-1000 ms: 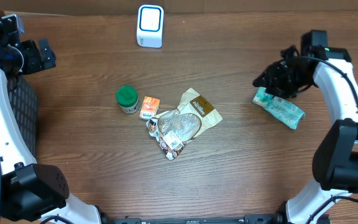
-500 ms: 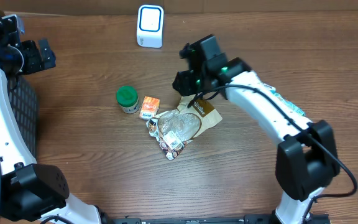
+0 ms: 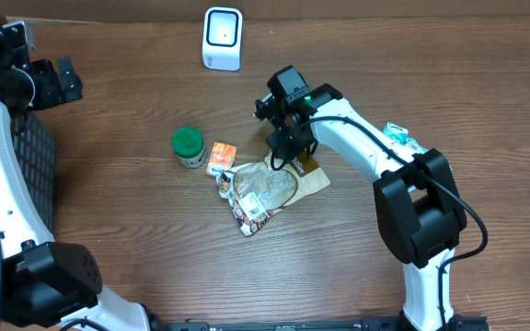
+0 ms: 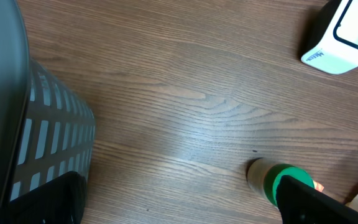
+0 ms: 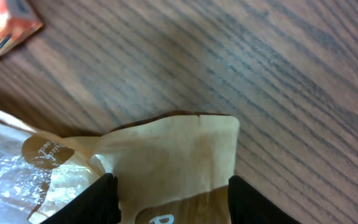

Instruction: Scan the item barcode

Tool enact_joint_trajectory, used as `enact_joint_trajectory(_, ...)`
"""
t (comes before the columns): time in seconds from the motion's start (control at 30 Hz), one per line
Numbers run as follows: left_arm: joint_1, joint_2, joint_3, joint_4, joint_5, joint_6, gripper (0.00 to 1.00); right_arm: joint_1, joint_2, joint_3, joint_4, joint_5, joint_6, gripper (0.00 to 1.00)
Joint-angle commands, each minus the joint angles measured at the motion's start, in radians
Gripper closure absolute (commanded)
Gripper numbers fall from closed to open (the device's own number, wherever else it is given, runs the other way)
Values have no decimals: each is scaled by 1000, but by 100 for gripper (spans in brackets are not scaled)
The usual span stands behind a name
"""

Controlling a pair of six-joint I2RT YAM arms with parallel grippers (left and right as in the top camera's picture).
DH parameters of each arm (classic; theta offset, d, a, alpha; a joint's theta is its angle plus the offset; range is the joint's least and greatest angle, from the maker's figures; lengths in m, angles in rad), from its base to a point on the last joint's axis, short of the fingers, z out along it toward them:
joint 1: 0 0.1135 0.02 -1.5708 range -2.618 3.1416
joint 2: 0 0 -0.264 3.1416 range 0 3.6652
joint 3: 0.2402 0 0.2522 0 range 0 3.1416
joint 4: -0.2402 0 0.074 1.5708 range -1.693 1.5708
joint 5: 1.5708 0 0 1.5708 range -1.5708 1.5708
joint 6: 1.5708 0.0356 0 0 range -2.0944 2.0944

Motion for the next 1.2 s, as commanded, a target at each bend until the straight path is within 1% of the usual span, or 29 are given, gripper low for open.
enact_joint_trajectory(0.0,-7,6,5,3,1,27,0,5,4,31,-64,14,2,44)
enact_joint_trajectory(0.07,-7,6,5,3,0,27,0,2,4,31,-109,18,50,43)
enact_joint_trajectory(0.17,-7,6,5,3,1,27,0,-16,4,31,-221,31,172,41)
enact_joint_trajectory(0.27,-7,6,5,3,0,27,0,-51,4,31,-336,-26,218,40)
enact_joint_trajectory(0.37,-7,6,5,3,0,27,0,-79,4,31,-420,-195,216,40)
enact_joint_trajectory(0.4,-7,6,5,3,1,27,1,-79,4,30,-437,-272,182,40)
enact_joint_trajectory(0.43,-7,6,5,3,0,27,0,-73,4,29,-457,-369,105,39)
enact_joint_trajectory(0.53,-7,6,5,3,1,27,0,-53,4,29,-465,-457,32,37)
enact_joint_trajectory(0.63,-7,6,5,3,0,27,1,-24,4,29,-410,-394,29,36)
enact_joint_trajectory(0.87,-7,6,5,3,0,27,0,-18,5,27,-208,-174,28,37)
enact_joint_trajectory(0.93,-7,6,5,3,0,27,1,-6,5,10,-191,-131,16,37)
enact_joint_trajectory(1.17,-7,6,5,3,1,27,1,21,5,-47,-190,-126,7,37)
